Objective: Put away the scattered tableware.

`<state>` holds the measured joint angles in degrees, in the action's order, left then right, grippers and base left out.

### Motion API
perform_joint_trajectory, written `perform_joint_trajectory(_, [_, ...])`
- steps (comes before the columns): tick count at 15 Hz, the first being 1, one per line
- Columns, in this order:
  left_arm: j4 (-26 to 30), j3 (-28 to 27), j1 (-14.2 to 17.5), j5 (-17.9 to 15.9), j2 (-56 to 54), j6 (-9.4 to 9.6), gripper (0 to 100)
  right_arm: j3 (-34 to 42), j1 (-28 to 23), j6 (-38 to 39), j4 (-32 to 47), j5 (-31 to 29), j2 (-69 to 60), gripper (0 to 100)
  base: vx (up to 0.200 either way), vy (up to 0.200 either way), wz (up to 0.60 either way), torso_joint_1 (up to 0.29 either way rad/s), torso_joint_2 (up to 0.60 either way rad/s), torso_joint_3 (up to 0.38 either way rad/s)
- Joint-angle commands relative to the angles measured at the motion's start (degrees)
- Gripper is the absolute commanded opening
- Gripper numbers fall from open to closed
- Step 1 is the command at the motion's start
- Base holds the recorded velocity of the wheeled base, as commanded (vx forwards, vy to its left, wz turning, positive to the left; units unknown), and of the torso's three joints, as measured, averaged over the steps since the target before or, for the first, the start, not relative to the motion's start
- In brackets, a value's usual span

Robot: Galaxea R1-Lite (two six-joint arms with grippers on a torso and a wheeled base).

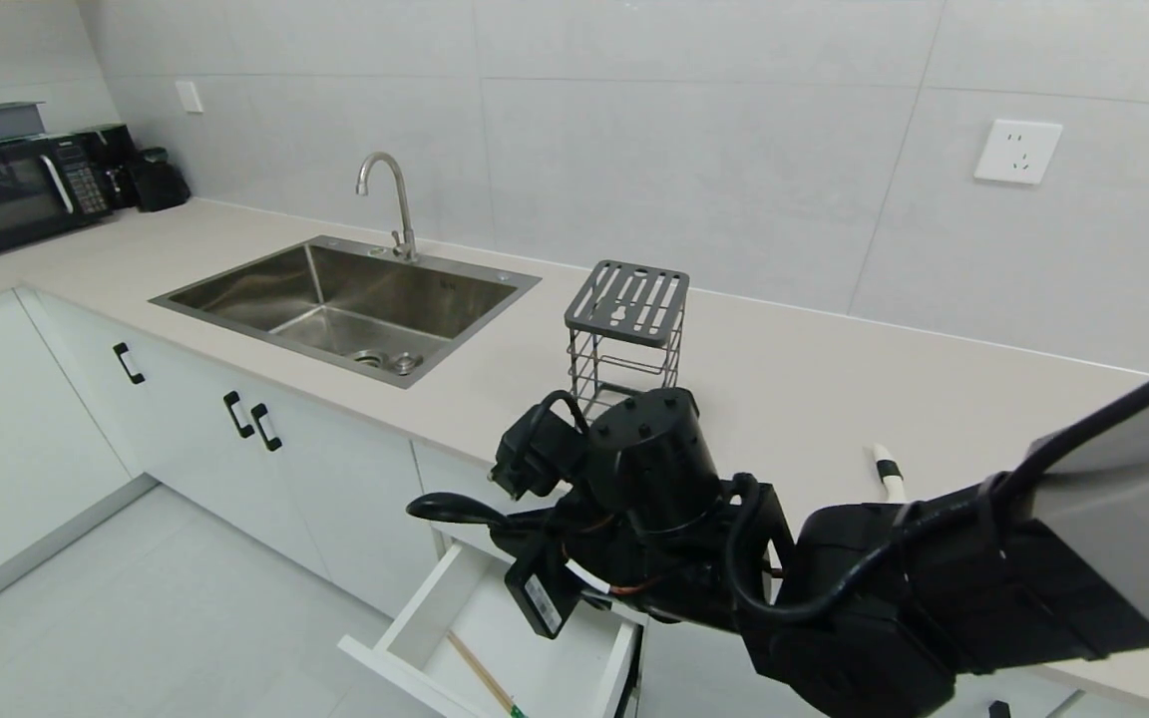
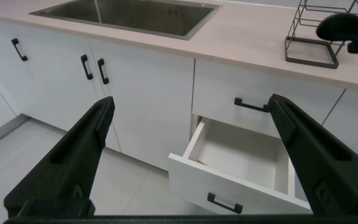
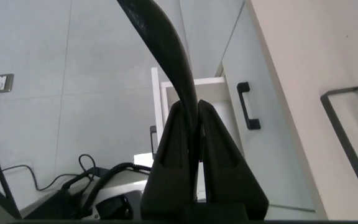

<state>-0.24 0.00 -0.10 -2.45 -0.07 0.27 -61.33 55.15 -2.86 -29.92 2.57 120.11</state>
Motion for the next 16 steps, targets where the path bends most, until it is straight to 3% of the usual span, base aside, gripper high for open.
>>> perform_joint_trajectory(1, [0.0, 0.0, 0.0, 0.0, 0.1, 0.00, 100, -2.2, 0.0, 0.0, -0.1, 0.1, 2.4, 0, 0.000, 0.000, 0.00, -0.222, 0.43, 0.222])
perform_joint_trajectory(16, [0.0, 0.0, 0.0, 0.0, 0.1, 0.00, 100, -11.9, -0.1, -0.2, -0.1, 0.0, 10.5, 0, 0.000, 0.000, 0.00, -0.180, 0.36, 0.175])
